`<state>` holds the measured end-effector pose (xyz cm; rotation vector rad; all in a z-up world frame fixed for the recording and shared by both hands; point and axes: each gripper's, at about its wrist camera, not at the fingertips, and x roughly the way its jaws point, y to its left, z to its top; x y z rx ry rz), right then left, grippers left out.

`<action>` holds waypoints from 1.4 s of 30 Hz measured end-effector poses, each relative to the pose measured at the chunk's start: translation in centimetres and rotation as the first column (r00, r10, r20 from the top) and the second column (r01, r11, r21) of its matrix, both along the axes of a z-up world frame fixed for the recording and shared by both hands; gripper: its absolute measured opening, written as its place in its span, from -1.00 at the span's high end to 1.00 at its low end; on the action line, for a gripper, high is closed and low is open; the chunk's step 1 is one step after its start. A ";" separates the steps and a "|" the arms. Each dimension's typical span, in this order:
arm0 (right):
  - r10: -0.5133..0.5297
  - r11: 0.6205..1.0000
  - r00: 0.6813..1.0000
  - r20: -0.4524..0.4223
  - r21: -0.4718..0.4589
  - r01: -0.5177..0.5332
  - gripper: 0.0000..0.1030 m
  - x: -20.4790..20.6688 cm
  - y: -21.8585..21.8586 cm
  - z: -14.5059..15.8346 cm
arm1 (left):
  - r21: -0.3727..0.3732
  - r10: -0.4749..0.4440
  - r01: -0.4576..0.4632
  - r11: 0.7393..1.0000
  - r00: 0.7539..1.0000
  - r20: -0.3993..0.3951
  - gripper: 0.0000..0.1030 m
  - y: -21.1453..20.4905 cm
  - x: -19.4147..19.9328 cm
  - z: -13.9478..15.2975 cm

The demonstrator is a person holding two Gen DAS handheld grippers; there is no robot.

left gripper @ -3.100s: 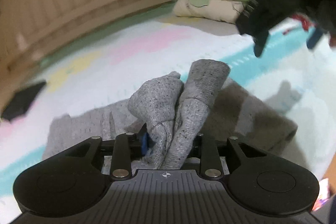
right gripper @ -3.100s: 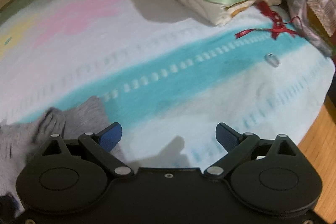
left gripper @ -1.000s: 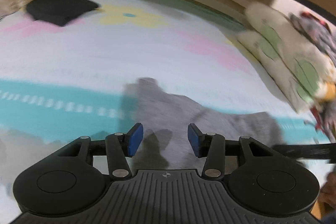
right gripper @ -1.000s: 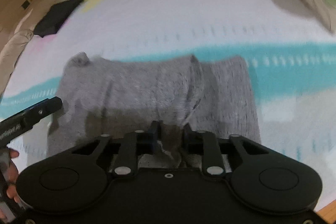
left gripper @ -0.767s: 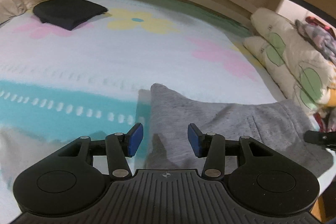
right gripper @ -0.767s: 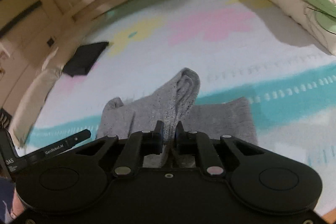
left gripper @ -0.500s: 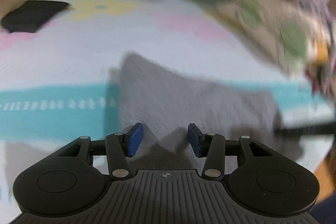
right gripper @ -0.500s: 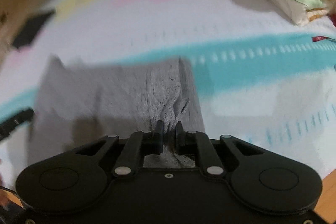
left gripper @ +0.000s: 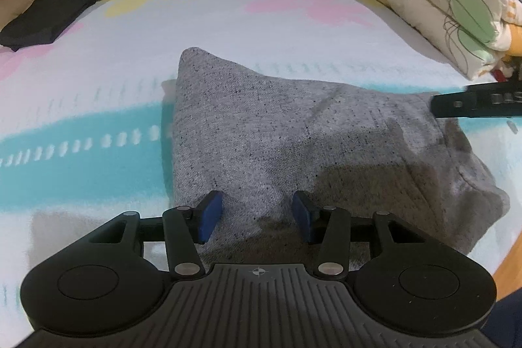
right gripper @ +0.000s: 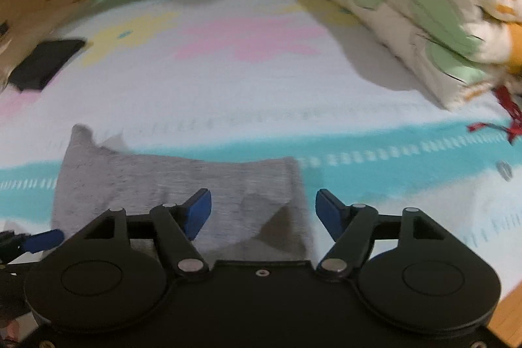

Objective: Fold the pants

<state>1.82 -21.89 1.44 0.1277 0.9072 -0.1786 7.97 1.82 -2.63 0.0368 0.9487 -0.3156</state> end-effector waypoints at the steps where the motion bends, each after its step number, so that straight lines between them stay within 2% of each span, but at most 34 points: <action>1: 0.019 1.000 1.000 -0.013 -0.008 -0.019 -0.43 0.5 0.5 -0.2 | 0.000 0.002 -0.002 1.000 1.000 -0.004 0.10 0.0 0.1 0.0; 7: 0.083 0.997 0.989 -0.119 0.001 -0.083 -0.43 3.3 2.2 -2.3 | -0.011 0.008 -0.008 1.000 1.000 -0.028 0.09 0.3 0.5 0.0; 9: 0.096 0.995 0.983 -0.157 -0.017 -0.100 -0.52 4.2 2.7 -3.2 | -0.012 0.008 -0.009 1.000 0.999 -0.034 0.08 0.3 0.6 0.0; 11: 0.101 0.993 0.977 -0.187 -0.046 -0.111 -0.75 4.6 2.9 -4.1 | -0.012 0.013 -0.013 1.000 0.999 -0.041 0.07 0.3 0.7 0.0; 13: 0.073 0.994 0.980 -0.187 -0.070 -0.087 -0.89 4.4 2.9 -4.7 | -0.011 0.019 -0.020 1.000 0.999 -0.049 0.06 0.3 0.9 0.0; 17: -0.005 0.999 0.979 -0.206 0.039 0.013 -0.96 4.3 1.1 -5.5 | -0.012 0.034 -0.035 0.999 0.998 -0.060 0.05 0.2 1.1 0.1; 20: -0.020 0.994 0.977 -0.213 0.100 0.042 -0.97 4.2 0.1 -5.8 | -0.020 0.055 -0.056 0.998 0.998 -0.026 0.06 0.5 1.3 0.7; 23: -0.020 0.995 0.980 -0.199 0.087 0.038 -0.97 4.0 0.2 -5.7 | -0.030 0.113 -0.113 0.993 0.993 0.012 0.06 1.0 2.4 1.5; 25: -0.022 0.996 0.982 -0.186 0.077 0.037 -0.97 3.7 0.4 -5.7 | -0.036 0.129 -0.129 0.991 0.992 0.007 0.06 1.1 3.5 1.6; 29: -0.020 0.996 0.984 -0.178 0.081 0.035 -0.97 3.6 0.3 -5.6 | 0.043 0.124 -0.124 0.991 0.992 -0.014 0.04 0.0 5.4 0.3; 33: -0.012 0.995 0.982 -0.189 0.092 0.030 -0.97 3.5 -0.2 -5.5 | 0.039 0.129 -0.127 0.991 0.991 -0.044 -0.05 0.2 6.4 -0.5; 42: 0.012 0.990 0.978 -0.209 0.137 0.017 -0.97 1.9 -1.4 -5.6 | 0.035 0.124 -0.123 0.992 0.992 -0.032 -0.03 1.3 3.0 1.0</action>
